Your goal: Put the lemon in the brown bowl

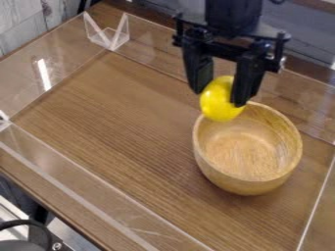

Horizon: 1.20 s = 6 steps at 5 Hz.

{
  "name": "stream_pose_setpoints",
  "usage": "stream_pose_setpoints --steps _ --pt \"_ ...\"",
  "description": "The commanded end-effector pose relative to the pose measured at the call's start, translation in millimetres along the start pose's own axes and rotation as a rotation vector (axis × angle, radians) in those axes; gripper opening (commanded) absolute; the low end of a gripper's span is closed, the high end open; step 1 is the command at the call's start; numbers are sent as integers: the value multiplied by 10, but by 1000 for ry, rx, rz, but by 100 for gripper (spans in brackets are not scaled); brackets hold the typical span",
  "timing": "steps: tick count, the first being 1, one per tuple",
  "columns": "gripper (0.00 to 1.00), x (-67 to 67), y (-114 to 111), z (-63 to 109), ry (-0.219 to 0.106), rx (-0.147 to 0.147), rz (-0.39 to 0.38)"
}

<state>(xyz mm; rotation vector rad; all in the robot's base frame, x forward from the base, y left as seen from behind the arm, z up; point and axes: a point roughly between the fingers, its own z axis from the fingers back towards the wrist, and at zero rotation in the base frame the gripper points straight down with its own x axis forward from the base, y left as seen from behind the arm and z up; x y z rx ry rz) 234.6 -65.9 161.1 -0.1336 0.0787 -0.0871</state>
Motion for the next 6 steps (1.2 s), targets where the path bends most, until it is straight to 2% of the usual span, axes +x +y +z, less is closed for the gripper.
stream_pose_setpoints --steps 1,6 --pt "0 66 -74 113 -65 -5 -17" --pt "0 78 -144 4 -61 5 -40"
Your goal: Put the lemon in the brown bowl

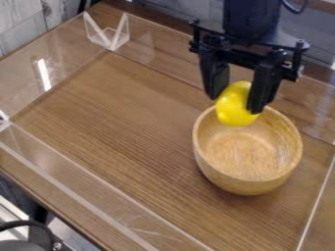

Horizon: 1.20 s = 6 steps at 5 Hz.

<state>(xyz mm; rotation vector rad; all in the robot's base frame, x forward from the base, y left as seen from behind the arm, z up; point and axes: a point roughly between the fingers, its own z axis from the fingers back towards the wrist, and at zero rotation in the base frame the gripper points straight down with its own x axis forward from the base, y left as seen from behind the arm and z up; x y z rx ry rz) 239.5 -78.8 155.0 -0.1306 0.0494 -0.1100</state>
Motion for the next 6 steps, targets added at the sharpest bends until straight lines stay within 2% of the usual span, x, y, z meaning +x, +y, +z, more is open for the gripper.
stream_pose_setpoints --steps 1,6 --pt "0 11 -31 68 -33 1 -16" --pt "0 -4 -52 40 -33 3 -17"
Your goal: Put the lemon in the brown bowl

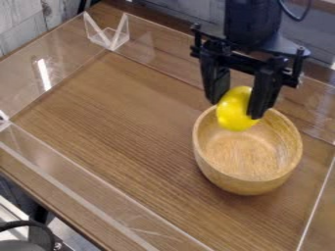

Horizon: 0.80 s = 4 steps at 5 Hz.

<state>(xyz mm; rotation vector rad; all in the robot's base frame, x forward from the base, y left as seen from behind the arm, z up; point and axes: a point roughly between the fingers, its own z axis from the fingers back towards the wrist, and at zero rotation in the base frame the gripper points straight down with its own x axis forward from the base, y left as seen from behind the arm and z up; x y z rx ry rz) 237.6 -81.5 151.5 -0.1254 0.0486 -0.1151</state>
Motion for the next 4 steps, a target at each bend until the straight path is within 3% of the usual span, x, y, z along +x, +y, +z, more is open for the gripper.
stream_pose_setpoints --steps 1,4 --pt "0 6 -32 83 -33 -3 -11" --pt "0 11 -95 53 -31 -8 -19"
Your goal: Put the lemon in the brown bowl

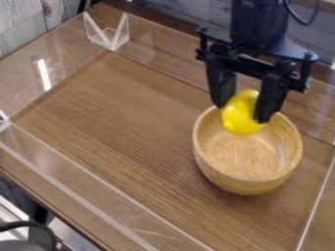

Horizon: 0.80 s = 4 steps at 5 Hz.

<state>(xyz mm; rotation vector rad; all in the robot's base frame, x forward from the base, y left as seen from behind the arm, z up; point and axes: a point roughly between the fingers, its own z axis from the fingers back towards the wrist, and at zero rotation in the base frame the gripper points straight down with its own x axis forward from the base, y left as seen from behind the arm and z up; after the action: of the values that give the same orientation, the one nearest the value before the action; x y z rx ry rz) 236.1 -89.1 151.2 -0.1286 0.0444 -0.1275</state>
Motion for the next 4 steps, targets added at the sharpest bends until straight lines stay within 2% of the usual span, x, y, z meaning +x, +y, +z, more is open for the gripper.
stream_pose_setpoints --steps 1,3,4 --pt "0 32 -66 -6 -27 -5 -14" --pt "0 64 -102 -213 -45 8 -29" --pt "0 85 -104 -254 -56 12 -38"
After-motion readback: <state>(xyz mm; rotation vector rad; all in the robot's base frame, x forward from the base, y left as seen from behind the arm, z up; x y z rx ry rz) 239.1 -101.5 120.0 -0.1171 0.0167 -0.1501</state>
